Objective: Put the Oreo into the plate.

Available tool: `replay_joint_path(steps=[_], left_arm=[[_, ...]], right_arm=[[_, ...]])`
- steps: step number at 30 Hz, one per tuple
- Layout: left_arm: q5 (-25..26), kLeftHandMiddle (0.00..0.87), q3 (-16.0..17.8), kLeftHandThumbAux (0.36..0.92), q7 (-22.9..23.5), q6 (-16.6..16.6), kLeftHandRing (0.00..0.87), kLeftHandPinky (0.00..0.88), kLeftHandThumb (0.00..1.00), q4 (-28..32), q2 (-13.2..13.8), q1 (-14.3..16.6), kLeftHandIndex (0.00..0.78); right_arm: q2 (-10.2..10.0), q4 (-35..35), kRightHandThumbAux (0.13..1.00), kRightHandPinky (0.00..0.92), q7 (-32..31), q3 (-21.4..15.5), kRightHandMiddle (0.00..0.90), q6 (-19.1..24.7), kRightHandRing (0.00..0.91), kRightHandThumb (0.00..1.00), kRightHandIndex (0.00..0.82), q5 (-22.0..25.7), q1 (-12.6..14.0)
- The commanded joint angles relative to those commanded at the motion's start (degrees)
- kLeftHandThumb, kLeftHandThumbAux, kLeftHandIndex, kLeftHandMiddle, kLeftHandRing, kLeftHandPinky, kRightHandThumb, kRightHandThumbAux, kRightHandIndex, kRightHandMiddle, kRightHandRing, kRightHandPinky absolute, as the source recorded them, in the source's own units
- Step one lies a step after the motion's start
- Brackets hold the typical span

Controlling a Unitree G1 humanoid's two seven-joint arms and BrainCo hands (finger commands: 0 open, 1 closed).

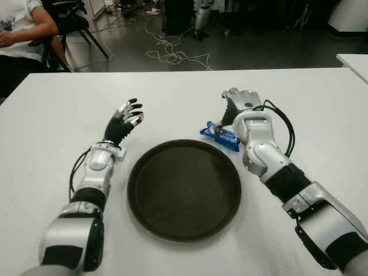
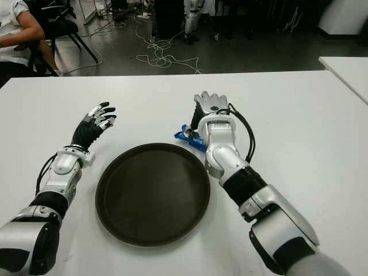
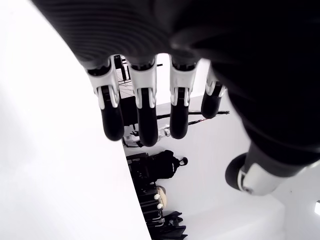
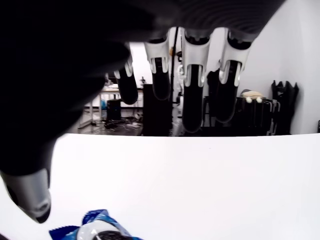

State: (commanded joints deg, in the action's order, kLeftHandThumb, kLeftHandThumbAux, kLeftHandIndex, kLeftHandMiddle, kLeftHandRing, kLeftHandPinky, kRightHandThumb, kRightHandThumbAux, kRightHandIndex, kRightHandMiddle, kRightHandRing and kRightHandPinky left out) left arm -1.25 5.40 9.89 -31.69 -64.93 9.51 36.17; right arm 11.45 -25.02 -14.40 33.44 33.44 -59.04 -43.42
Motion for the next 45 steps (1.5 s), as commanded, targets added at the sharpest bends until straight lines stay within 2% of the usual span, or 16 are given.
replay_joint_path(steps=[8,14,26,35,45], left_arm=[[0.3,0.193,0.13,0.601,0.55,0.47,0.187,0.204,0.077,-0.01,0.04,0.04,0.105],[0.24,0.191,0.16,0.618,0.36,0.32,0.183,0.206,0.087,-0.01,0.0,0.02,0.104],[0.14,0.19,0.16,0.599,0.29,-0.09,0.188,0.206,0.081,-0.25,0.13,0.0,0.102],[0.37,0.185,0.22,0.621,0.32,-0.11,0.178,0.2,0.086,0.39,-0.12,-0.19,0.1],[-0.26,0.185,-0.14,0.619,-0.41,0.12,0.181,0.2,0.069,0.12,-0.02,-0.04,0.102]], right_arm=[[-0.44,-2.76,0.647,0.37,0.6,0.06,0.228,-0.95,0.288,0.0,0.207,0.73,-0.64],[-1.31,-6.49,0.661,0.367,1.56,-0.13,0.227,-2.03,0.286,0.0,0.199,1.62,-1.54],[-2.85,-14.85,0.679,0.363,3.76,-0.51,0.228,-4.6,0.281,0.0,0.207,4.01,-3.79],[-3.75,-19.74,0.677,0.366,5.61,-0.72,0.234,-5.32,0.284,0.0,0.209,6.16,-5.39],[-4.56,-28.41,0.671,0.337,8.47,-0.92,0.197,-9.61,0.253,0.0,0.163,9.64,-8.14]])
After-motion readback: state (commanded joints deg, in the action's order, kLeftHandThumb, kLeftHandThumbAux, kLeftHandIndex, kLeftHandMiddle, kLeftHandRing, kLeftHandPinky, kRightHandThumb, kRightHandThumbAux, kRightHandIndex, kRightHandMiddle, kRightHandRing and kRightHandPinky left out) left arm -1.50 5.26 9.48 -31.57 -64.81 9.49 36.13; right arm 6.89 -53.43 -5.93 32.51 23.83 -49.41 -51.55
